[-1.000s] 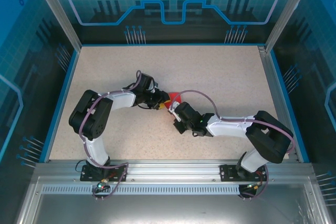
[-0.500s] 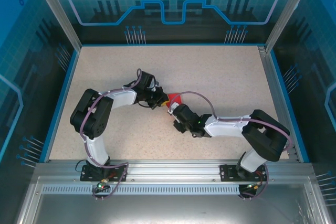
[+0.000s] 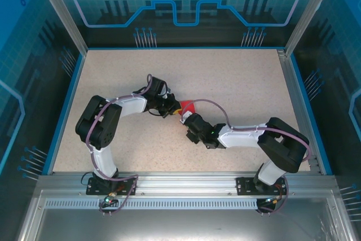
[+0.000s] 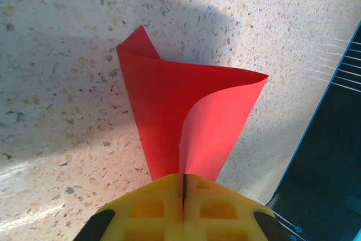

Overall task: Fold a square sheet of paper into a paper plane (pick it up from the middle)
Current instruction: Fold the wing for the fifth time at the center of the table.

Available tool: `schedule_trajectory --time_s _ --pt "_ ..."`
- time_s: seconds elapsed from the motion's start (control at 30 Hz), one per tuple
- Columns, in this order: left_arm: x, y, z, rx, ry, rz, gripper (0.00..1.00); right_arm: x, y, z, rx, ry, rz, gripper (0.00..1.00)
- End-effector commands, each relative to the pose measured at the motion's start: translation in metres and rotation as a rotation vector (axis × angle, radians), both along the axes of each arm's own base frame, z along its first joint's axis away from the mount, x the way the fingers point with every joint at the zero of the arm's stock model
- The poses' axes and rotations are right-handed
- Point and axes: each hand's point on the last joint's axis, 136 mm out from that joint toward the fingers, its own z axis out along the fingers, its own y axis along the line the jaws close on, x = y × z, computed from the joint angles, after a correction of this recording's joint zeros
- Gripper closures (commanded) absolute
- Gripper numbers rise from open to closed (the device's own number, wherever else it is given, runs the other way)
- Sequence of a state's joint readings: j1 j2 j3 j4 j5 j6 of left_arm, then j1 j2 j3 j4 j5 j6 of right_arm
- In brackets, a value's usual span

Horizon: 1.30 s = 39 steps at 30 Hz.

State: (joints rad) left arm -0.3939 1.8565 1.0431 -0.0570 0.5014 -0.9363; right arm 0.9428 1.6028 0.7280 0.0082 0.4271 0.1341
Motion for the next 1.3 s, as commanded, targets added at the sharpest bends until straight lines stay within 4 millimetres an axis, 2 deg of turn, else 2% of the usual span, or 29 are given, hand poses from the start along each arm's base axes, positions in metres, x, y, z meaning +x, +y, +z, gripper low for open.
schedule_trajectory --time_s 0.0,0.2,0.5,0.67,0.93,1.07,1.2,1.27 --pt "-0.002 -0.002 -0.003 0.001 0.022 -0.022 0.97 -0.001 0.011 0.016 0.06 -0.004 0.002 0.77" --pt "-0.002 -0.002 -0.004 -0.001 0.029 -0.023 0.97 -0.001 0.013 0.022 0.078 -0.009 0.004 0.77" --pt "-0.002 -0.004 -0.002 -0.005 0.025 -0.027 0.97 0.001 0.004 0.008 0.036 -0.002 -0.041 0.86" --pt "-0.002 -0.003 -0.002 -0.005 0.025 -0.027 0.97 0.004 0.001 0.008 0.027 -0.014 -0.058 0.86" --pt "-0.002 -0.004 0.0 -0.009 0.021 -0.029 0.95 0.003 0.002 0.008 0.05 0.002 -0.058 0.96" --pt "-0.002 -0.004 0.008 -0.016 -0.004 -0.025 0.84 0.003 0.004 0.009 0.126 0.055 -0.042 1.0" --pt "-0.002 0.003 0.015 0.014 -0.028 -0.005 0.61 -0.001 0.011 0.01 0.244 0.145 0.007 1.0" --pt "-0.003 0.007 0.019 0.035 -0.041 0.01 0.54 -0.001 0.01 0.011 0.287 0.172 0.011 1.0"
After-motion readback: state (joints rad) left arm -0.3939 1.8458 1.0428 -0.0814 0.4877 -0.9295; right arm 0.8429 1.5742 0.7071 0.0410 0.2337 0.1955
